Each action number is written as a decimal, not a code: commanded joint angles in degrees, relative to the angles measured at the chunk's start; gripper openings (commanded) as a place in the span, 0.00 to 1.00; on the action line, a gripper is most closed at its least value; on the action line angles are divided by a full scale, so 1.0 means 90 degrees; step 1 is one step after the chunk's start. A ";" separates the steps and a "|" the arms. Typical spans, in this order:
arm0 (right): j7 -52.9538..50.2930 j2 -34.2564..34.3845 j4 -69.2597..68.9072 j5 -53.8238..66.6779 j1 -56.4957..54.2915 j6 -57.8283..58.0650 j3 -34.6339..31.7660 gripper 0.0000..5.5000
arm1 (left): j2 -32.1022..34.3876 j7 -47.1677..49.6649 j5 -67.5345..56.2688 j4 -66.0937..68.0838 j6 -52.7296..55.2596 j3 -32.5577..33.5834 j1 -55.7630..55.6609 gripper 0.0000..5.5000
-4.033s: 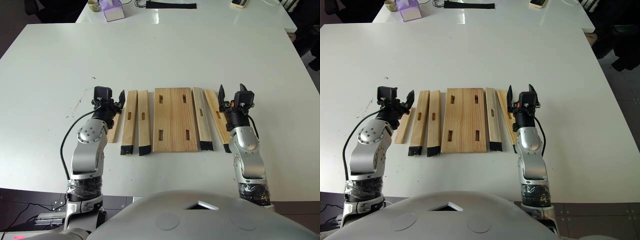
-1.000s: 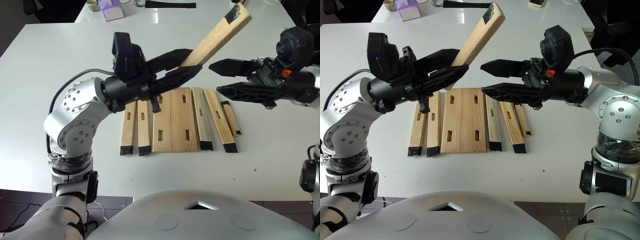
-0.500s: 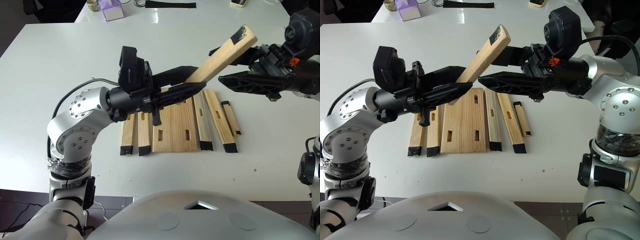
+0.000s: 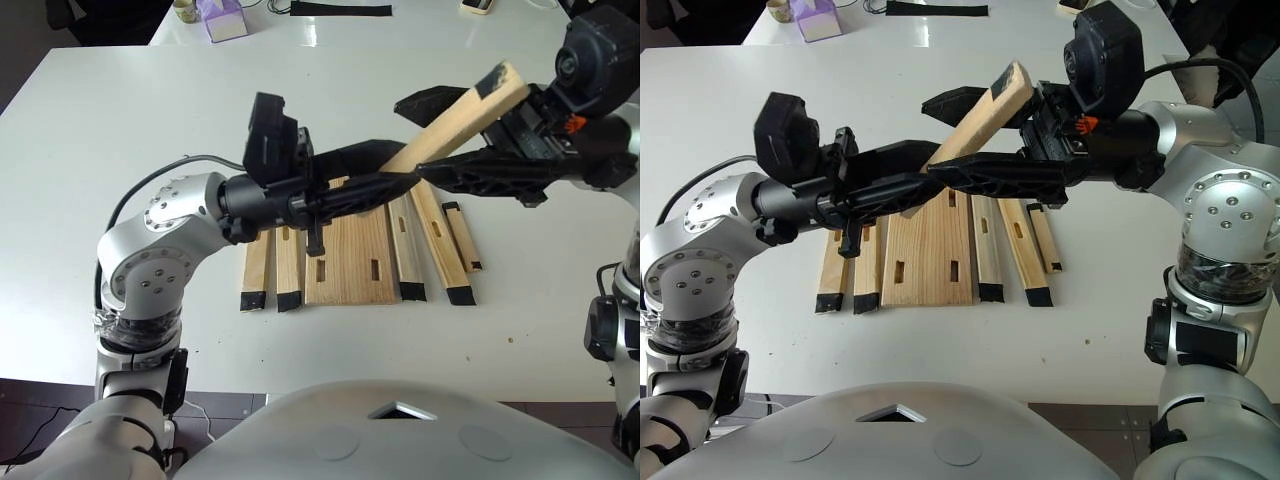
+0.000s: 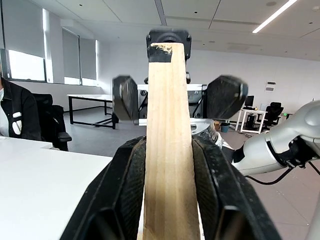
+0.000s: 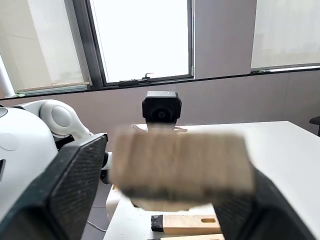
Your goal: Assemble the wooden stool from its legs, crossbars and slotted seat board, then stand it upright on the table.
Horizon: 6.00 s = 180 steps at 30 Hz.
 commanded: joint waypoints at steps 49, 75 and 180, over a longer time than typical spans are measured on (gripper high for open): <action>0.0976 -0.0741 0.1085 -0.4462 0.0550 -0.3075 0.1401 0.24 | 0.0604 -0.0808 0.4092 0.1887 -0.2187 -0.1369 0.0682 0.75; 0.2197 -0.1182 0.2987 -0.6227 0.1931 -0.6242 0.1515 0.24 | 0.0317 -0.0492 0.4455 0.1775 -0.2170 -0.1179 0.1306 0.75; 0.0685 -0.0232 0.1386 -0.4425 0.1259 -0.3377 0.0326 0.58 | -0.0237 -0.0307 0.4393 0.1673 -0.1997 -0.1232 0.1256 0.75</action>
